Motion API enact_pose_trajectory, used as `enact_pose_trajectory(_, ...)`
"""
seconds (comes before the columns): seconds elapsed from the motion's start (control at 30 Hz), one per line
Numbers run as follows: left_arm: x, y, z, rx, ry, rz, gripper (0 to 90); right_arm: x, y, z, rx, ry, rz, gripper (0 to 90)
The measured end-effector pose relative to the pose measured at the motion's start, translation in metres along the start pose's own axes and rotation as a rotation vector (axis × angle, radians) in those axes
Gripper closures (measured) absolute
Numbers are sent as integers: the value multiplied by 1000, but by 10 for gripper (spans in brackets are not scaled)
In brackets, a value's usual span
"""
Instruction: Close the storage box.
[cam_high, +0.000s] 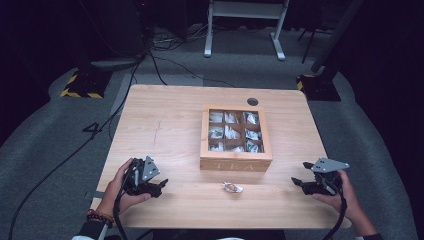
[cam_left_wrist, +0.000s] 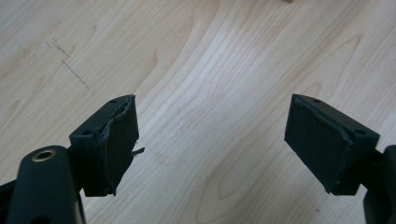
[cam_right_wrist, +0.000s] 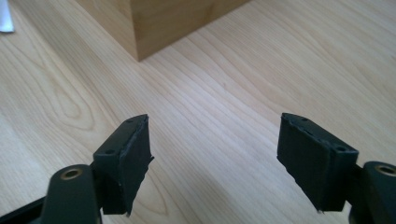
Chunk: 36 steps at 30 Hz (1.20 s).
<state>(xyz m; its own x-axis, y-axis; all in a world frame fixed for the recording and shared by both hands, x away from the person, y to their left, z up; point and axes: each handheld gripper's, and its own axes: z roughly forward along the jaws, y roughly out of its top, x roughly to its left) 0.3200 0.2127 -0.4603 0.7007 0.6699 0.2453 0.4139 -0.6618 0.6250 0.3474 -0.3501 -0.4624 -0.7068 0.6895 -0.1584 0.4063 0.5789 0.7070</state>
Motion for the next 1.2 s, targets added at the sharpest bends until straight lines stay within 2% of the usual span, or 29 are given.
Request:
enact_pose_trajectory(0.37,12,-21,6,5,-42,-56,179,-11,-31,-2,2,-14,108,254)
enact_pose_trajectory(0.67,20,-40,13,31,-53,-110,175,-14,-53,-3,4,-18,186,239)
enact_pose_trajectory(0.77,22,-46,15,15,-75,-137,173,-17,-60,-4,-7,-21,226,234)
enact_pose_trajectory(0.9,29,-56,17,-22,-139,-223,171,-20,-67,-6,-36,-18,268,232)
enact_pose_trajectory(0.93,31,-60,17,-41,-148,-238,171,-21,-67,-6,-34,-29,274,231)
enact_pose_trajectory(0.97,31,-62,17,-52,-148,-231,164,-21,-68,-6,-30,-40,274,231)
enact_pose_trajectory(1.03,31,-63,17,-53,-149,-239,163,-19,-67,-5,-23,-56,265,214)
enact_pose_trajectory(1.2,30,-63,17,-52,-140,-239,161,-19,-67,-5,-19,-57,266,201)
